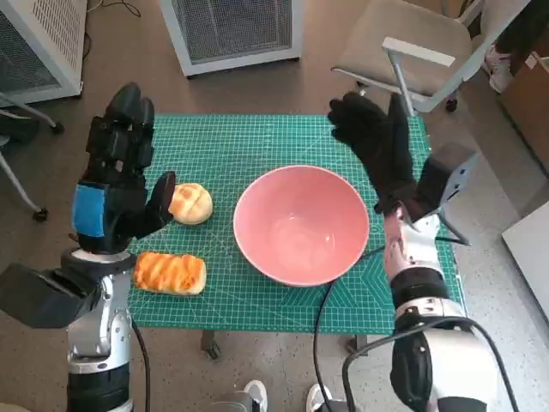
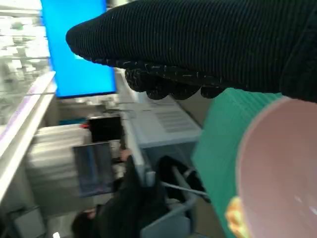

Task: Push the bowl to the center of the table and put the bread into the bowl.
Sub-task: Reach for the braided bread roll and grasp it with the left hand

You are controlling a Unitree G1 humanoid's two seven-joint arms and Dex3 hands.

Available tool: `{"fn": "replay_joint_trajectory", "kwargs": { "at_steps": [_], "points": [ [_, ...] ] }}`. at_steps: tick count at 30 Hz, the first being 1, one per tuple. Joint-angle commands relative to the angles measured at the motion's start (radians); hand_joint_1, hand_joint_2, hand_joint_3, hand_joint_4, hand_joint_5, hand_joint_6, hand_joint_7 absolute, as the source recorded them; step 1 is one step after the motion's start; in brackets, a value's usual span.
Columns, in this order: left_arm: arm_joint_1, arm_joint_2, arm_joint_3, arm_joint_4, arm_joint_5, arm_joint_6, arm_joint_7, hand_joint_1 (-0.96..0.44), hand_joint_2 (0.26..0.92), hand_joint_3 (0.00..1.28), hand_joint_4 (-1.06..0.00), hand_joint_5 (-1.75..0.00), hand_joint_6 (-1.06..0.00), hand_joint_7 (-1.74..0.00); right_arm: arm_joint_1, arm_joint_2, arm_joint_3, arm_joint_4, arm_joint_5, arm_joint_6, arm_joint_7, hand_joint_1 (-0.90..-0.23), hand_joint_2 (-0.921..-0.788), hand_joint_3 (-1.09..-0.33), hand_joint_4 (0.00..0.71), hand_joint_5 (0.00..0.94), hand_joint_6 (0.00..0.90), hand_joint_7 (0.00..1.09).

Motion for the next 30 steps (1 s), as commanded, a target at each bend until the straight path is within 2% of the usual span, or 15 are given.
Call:
{"fn": "replay_joint_trajectory", "kwargs": {
  "at_steps": [1,9,14,18,21,30],
  "points": [
    [-0.003,-0.001,0.006,0.002,0.01,-0.02,0.006,-0.35,0.742,0.64,-0.01,0.0,0.0,-0.43,0.007,-0.023,-0.03,-0.033,0.052,-0.084,0.095,-0.548,-0.921,-0.697,0.197,0.01,0.285,0.03],
    [-0.021,-0.006,-0.001,0.016,0.001,-0.023,0.001,-0.35,0.745,0.64,0.0,0.0,0.0,-0.43,0.02,-0.017,-0.045,-0.09,0.119,-0.199,0.211,-0.569,-0.921,-0.706,0.203,0.01,0.294,0.04],
    [-0.026,-0.007,-0.002,0.023,0.001,-0.026,-0.001,-0.35,0.746,0.64,0.0,0.0,0.0,-0.42,0.023,-0.017,-0.043,-0.101,0.143,-0.22,0.243,-0.568,-0.921,-0.712,0.207,0.011,0.296,0.04],
    [-0.035,-0.009,-0.008,0.027,0.002,-0.024,-0.003,-0.35,0.746,0.64,0.0,0.0,0.0,-0.42,0.029,-0.011,-0.055,-0.138,0.199,-0.229,0.326,-0.576,-0.921,-0.692,0.201,0.006,0.295,0.04],
    [-0.04,-0.009,-0.011,0.029,0.004,-0.025,-0.006,-0.35,0.746,0.63,0.0,0.0,0.0,-0.42,0.032,-0.008,-0.057,-0.157,0.225,-0.229,0.37,-0.586,-0.921,-0.656,0.191,0.002,0.295,0.04],
    [-0.05,-0.004,-0.014,0.043,0.003,-0.035,-0.022,-0.35,0.745,0.63,0.0,0.0,0.0,-0.42,0.048,-0.012,-0.053,-0.192,0.259,-0.239,0.446,-0.585,-0.921,-0.632,0.17,0.0,0.287,0.04]
  ]
}}
